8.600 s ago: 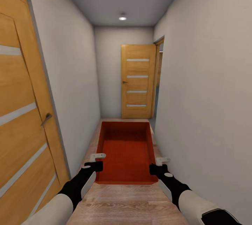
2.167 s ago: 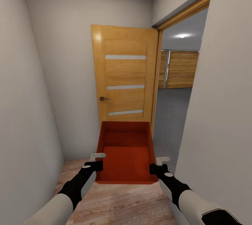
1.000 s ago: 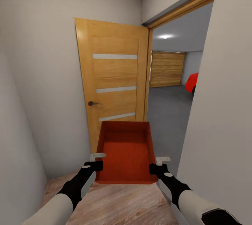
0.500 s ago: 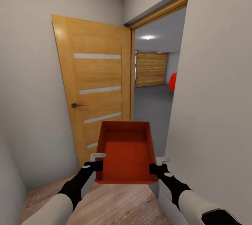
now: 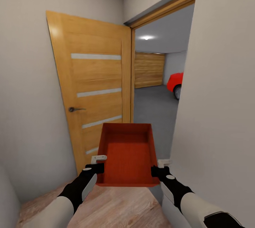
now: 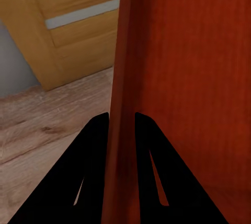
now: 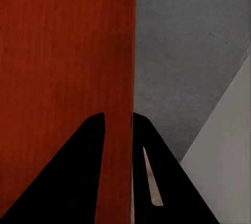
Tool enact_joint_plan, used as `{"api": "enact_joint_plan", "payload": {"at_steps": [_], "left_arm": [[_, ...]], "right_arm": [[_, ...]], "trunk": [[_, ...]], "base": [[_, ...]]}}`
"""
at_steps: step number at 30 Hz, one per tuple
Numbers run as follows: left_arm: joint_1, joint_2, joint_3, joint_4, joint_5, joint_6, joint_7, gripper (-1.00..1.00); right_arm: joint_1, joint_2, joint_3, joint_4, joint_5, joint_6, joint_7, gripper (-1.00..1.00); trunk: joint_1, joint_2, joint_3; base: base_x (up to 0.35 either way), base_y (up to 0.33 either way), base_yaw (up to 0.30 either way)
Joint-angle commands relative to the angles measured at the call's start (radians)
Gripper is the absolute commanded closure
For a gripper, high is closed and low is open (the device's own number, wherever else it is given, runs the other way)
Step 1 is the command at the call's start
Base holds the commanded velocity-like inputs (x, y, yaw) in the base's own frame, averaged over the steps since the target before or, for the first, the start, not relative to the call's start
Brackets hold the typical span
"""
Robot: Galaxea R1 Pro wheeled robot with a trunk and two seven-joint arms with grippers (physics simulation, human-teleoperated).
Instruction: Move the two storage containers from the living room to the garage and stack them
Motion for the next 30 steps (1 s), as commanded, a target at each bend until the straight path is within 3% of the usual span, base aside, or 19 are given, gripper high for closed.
{"api": "enact_joint_plan", "payload": {"at_steps": [1,9,30], "left_arm": [[-0.001,0.002,0.084,-0.004,0.041,0.001,0.010,1.00],[-0.001,0.002,0.084,-0.004,0.040,0.001,0.009,1.00],[-0.001,0.002,0.084,-0.004,0.041,0.001,0.009,1.00]], "right_arm": [[0.000,0.000,-0.013,-0.001,-0.014,-0.003,0.001,1.00],[0.000,0.001,-0.013,0.000,-0.014,-0.003,0.000,1.00],[0.000,0.001,-0.013,0.000,-0.014,-0.003,0.001,1.00]], "trunk": [[0.001,-0.001,0.000],[0.001,-0.001,0.000],[0.001,-0.001,0.000]], "base": [[0.227,0.229,0.000],[0.228,0.229,-0.047],[0.231,0.224,-0.277]]}}
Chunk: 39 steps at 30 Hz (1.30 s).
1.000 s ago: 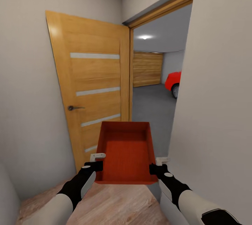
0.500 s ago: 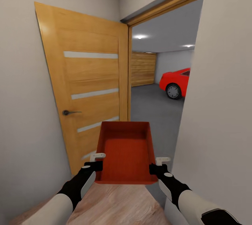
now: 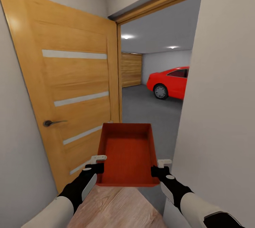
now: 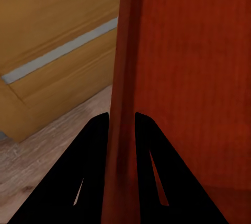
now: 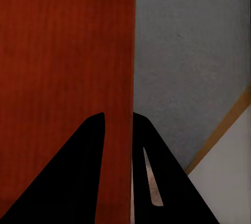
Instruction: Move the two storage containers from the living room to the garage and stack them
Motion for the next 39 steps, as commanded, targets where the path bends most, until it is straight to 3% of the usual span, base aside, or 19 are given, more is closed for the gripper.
{"api": "enact_joint_plan", "payload": {"at_steps": [1,31,39], "left_arm": [[0.000,0.002,0.083,-0.005,0.042,0.002,0.010,1.00],[-0.001,0.002,0.083,-0.005,0.042,0.002,0.010,1.00],[-0.001,0.002,0.083,-0.005,0.042,0.002,0.010,1.00]], "right_arm": [[-0.001,0.000,-0.013,0.000,-0.014,-0.003,0.005,1.00],[-0.001,0.000,-0.013,0.000,-0.014,-0.003,0.005,1.00],[-0.001,0.000,-0.013,0.000,-0.016,-0.003,0.006,1.00]], "trunk": [[0.001,-0.001,0.000],[0.001,-0.001,0.000],[0.001,-0.001,0.000]], "base": [[0.236,0.221,-0.286],[0.236,0.221,-0.286],[0.236,0.221,-0.062]]}}
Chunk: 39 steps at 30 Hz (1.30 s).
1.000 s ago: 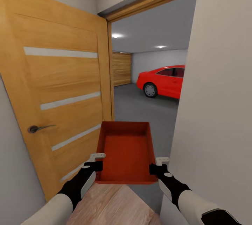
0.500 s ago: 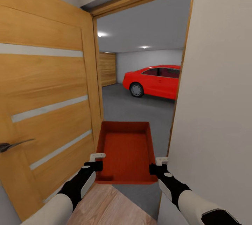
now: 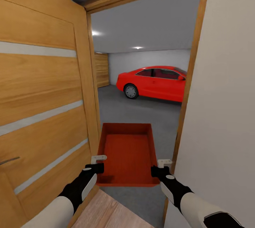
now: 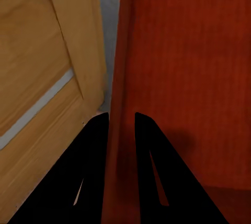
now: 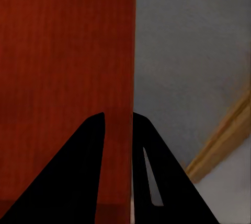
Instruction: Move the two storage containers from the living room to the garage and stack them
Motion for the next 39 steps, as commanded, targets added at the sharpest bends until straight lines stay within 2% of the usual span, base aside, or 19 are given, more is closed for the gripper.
{"api": "enact_joint_plan", "payload": {"at_steps": [1,17,39], "left_arm": [[-0.001,0.002,0.083,-0.004,0.042,0.002,0.010,1.00],[-0.001,0.002,0.083,-0.005,0.042,0.002,0.010,1.00],[-0.001,0.002,0.083,-0.005,0.042,0.002,0.011,1.00]], "right_arm": [[0.000,0.000,-0.014,0.000,-0.015,-0.003,0.007,1.00],[0.000,0.000,-0.015,0.000,-0.015,-0.002,0.006,1.00],[0.000,0.000,-0.016,0.000,-0.015,-0.001,0.005,1.00]], "trunk": [[0.001,-0.001,0.000],[0.001,-0.001,0.000],[0.001,-0.001,0.000]], "base": [[0.236,0.221,-0.002],[0.236,0.221,-0.014],[0.226,0.206,-0.274]]}}
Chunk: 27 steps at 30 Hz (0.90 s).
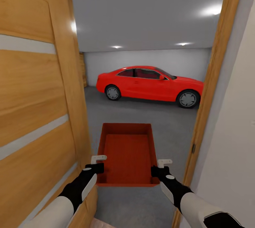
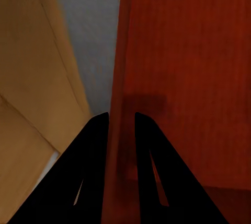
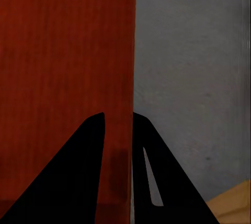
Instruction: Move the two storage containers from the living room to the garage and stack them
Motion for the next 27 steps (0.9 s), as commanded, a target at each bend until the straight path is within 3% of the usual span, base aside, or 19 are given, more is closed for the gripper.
{"api": "enact_joint_plan", "payload": {"at_steps": [1,16,27], "left_arm": [[0.000,0.002,0.085,-0.005,0.040,0.002,0.010,1.00],[0.000,0.001,0.085,-0.006,0.040,0.002,0.011,1.00],[0.000,0.000,0.085,-0.004,0.040,0.002,0.010,1.00]], "right_arm": [[0.000,0.000,-0.014,0.001,-0.016,-0.003,0.005,1.00],[0.000,0.000,-0.015,0.001,-0.016,-0.003,0.005,1.00],[0.000,-0.001,-0.015,0.001,-0.016,-0.002,0.007,1.00]], "trunk": [[0.001,-0.001,0.000],[0.001,-0.001,0.000],[0.001,-0.001,0.000]], "base": [[0.108,0.075,-0.287],[0.013,0.009,-0.277],[0.155,0.133,-0.027]]}}
